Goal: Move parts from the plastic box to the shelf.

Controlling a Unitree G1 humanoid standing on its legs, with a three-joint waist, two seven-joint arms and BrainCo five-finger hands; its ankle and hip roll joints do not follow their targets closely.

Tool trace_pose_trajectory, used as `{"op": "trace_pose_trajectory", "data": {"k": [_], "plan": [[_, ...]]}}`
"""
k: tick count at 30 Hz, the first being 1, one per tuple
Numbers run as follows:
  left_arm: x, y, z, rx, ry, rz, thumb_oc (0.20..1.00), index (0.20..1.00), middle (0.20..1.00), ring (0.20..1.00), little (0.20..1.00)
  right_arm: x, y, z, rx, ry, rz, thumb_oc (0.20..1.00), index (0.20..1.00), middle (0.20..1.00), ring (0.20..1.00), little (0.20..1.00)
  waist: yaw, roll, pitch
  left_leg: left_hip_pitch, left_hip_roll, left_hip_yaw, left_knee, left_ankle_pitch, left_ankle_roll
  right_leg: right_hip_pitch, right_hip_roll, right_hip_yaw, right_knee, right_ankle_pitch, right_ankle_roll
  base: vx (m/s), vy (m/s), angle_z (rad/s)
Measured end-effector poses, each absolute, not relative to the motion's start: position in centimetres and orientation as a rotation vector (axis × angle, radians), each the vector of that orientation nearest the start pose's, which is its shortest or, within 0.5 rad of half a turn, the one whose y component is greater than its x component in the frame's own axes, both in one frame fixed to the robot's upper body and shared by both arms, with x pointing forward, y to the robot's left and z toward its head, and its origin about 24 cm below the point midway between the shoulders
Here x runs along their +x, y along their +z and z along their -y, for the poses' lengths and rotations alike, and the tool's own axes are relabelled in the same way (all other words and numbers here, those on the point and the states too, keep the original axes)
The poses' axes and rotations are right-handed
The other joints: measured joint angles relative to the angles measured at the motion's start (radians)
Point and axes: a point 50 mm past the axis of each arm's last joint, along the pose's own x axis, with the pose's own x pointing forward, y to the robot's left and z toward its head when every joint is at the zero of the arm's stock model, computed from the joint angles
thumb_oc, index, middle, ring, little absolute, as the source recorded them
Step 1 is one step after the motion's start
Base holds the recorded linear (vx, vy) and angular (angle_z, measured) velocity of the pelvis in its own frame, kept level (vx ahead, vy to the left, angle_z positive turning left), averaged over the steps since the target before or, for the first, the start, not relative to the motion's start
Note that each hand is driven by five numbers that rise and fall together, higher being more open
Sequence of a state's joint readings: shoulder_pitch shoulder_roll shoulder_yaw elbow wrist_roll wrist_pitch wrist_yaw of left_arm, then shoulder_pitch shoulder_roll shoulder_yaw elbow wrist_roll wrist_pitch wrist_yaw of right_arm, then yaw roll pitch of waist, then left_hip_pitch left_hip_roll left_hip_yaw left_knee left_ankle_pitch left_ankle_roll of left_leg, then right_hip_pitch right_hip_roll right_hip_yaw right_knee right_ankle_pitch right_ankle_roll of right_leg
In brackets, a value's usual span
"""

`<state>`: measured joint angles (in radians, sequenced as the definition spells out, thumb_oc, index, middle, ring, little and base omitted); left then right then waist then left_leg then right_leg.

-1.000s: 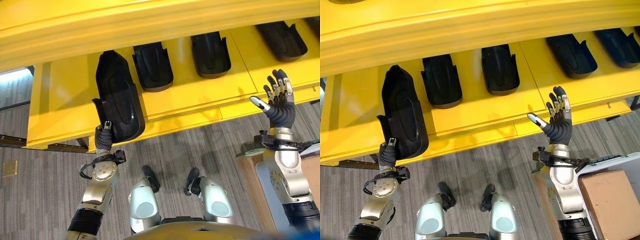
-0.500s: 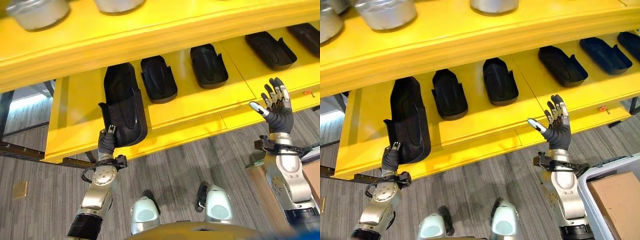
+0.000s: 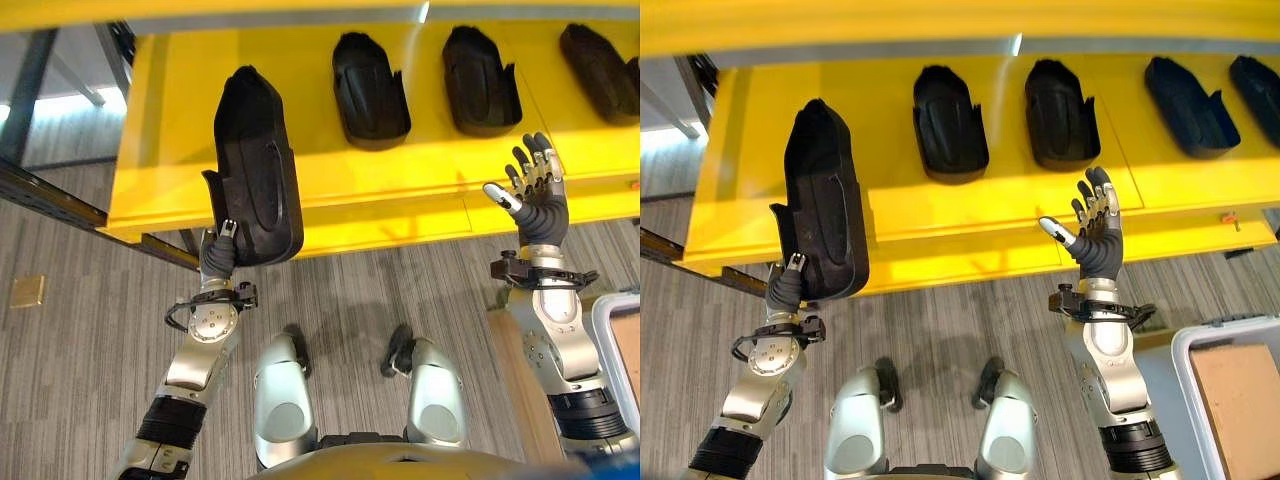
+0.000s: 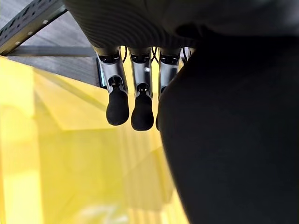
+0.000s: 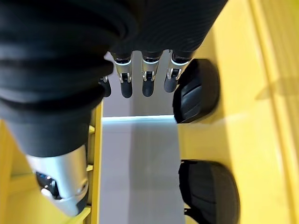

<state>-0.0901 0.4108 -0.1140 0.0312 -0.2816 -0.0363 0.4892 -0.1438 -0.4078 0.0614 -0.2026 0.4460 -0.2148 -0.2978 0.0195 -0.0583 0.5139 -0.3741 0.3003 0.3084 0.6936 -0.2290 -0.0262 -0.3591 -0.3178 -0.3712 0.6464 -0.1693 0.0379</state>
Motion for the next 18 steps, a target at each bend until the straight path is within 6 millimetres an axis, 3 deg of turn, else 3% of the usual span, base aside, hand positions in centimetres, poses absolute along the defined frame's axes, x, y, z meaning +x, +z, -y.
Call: {"op": "trace_pose_trajectory", "data": {"k": [4, 5, 11, 17, 18], "plan": [[28.0, 8.9, -21.5, 0.094, 0.392, 0.144, 0.200, 0.200, 0.200, 0.200, 0.200, 26.5, 16.0, 19.9, 0.104, -0.095, 0.530, 1.000, 1.000, 1.000, 1.000, 1.000, -0.009, -0.001, 0.020, -0.108, 0.027, -0.018, 0.184, -0.073, 0.017, -0.117, -0.029, 0.043, 0.171, -0.063, -0.008, -0.04, 0.120, -0.09], [28.8, 8.7, -21.4, 0.076, 0.420, 0.116, 0.200, 0.200, 0.200, 0.200, 0.200, 26.4, 15.9, 19.4, 0.106, -0.074, 0.528, 1.000, 1.000, 1.000, 1.000, 1.000, -0.035, 0.003, 0.023, -0.114, 0.026, -0.013, 0.220, -0.101, 0.026, -0.129, -0.040, 0.066, 0.195, -0.065, 0.000, 0.00, 0.132, -0.13], [29.4, 9.5, -22.9, 0.106, 0.578, 0.113, 0.200, 0.200, 0.200, 0.200, 0.200, 26.0, 16.8, 19.3, 0.039, -0.035, 0.567, 1.000, 1.000, 1.000, 1.000, 1.000, -0.071, 0.015, 0.023, -0.076, 0.025, 0.025, 0.219, -0.114, 0.030, -0.132, -0.034, 0.111, 0.194, -0.061, 0.011, 0.07, 0.109, -0.17], [29.7, 10.1, -27.5, 0.288, 0.710, 0.060, 0.200, 0.200, 0.200, 0.200, 0.200, 26.4, 16.8, 19.6, -0.049, 0.017, 0.500, 1.000, 1.000, 1.000, 1.000, 1.000, -0.091, 0.042, 0.016, 0.010, 0.033, 0.046, 0.227, -0.136, 0.009, -0.086, -0.033, 0.140, 0.234, -0.107, 0.012, 0.14, 0.080, -0.10], [29.7, 9.8, -28.5, 0.315, 0.752, 0.029, 0.200, 0.200, 0.200, 0.200, 0.200, 26.5, 16.8, 20.0, -0.088, 0.036, 0.474, 1.000, 1.000, 1.000, 1.000, 1.000, -0.106, 0.078, -0.005, 0.019, 0.034, 0.048, 0.239, -0.149, 0.005, -0.083, -0.035, 0.146, 0.245, -0.118, 0.013, 0.16, 0.126, -0.12]]}}
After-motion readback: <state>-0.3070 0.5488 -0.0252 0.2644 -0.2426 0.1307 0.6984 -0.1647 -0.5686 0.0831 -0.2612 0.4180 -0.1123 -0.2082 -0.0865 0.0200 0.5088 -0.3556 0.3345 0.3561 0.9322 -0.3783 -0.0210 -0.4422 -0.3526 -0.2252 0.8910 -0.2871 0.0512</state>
